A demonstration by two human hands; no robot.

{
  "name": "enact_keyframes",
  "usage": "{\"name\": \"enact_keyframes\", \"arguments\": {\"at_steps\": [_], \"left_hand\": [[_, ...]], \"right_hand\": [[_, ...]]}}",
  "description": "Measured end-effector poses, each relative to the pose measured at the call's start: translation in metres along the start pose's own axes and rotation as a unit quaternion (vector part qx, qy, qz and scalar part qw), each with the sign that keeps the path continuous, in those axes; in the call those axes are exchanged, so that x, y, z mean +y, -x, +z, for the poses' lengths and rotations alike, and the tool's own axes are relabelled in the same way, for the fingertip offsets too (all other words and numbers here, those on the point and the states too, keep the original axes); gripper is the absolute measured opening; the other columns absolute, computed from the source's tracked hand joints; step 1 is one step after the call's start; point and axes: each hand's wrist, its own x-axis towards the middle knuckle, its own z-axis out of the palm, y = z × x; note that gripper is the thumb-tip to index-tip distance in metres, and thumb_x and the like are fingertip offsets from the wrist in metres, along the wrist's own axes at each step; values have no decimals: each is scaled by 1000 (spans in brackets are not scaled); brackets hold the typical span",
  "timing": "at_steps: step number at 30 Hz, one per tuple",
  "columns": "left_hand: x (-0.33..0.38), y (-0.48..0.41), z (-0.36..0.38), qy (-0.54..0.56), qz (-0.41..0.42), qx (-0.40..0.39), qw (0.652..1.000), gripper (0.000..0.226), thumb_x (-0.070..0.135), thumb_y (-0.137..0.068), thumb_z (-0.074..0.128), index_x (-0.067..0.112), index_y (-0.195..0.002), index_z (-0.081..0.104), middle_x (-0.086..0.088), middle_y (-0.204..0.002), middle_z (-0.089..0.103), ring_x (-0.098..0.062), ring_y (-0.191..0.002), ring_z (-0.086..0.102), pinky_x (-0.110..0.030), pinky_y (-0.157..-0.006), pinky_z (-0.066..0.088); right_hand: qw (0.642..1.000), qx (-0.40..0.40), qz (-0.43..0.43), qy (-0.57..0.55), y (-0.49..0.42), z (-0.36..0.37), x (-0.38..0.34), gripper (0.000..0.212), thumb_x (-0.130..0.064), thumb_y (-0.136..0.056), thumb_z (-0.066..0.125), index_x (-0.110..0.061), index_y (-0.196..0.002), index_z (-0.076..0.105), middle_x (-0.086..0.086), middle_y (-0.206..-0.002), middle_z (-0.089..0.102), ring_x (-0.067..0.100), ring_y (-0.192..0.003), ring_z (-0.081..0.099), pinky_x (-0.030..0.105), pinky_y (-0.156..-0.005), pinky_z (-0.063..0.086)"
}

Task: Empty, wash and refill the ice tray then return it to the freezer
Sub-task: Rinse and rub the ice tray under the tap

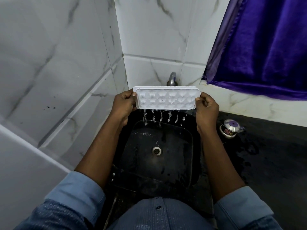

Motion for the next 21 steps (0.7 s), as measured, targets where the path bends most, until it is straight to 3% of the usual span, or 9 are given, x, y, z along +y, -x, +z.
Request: {"name": "enact_keyframes", "arguments": {"at_steps": [6, 10, 14, 17, 21], "left_hand": [[2, -1, -4, -18, 29, 6, 999, 23, 12, -108, 57, 7, -121, 76, 7, -82, 79, -2, -64, 71, -21, -62, 57], [3, 1, -4, -2, 32, -5, 999, 21, 12, -106, 60, 10, -116, 79, -3, -100, 82, -16, -89, 79, -30, -78, 62], [5, 4, -5, 48, 39, -30, 998, 23, 4, -104, 59, 13, -106, 80, -7, -102, 82, -19, -91, 78, -27, -78, 61], [9, 6, -4, 99, 26, -22, 994, 15, 7, -92, 65, 7, -92, 80, -13, -98, 74, -26, -89, 71, -33, -85, 56], [13, 10, -3, 149, 17, 20, 989, 21, 19, -92, 60, 10, -82, 76, -6, -83, 78, -15, -74, 73, -26, -68, 58]], "right_hand": [[1000, 4, -4, -4, -2, 3, 2, 23, -1, -101, 62, -20, -112, 70, -8, -96, 73, -5, -84, 67, 16, -82, 52], [1000, 8, -7, -7, -2, 3, 4, 20, -2, -101, 62, -9, -117, 71, -1, -103, 74, -2, -88, 67, 17, -86, 52], [1000, 8, -13, -18, 0, 2, 4, 19, -2, -102, 62, -13, -115, 68, -3, -103, 73, -4, -90, 67, 18, -88, 52], [1000, 1, -12, -17, 0, 2, 6, 20, -3, -101, 64, -14, -118, 69, -5, -105, 75, 1, -95, 69, 20, -90, 52], [999, -6, -6, -47, 2, 2, 5, 22, -3, -101, 64, -10, -121, 71, 0, -108, 76, 8, -100, 70, 29, -98, 55]]}}
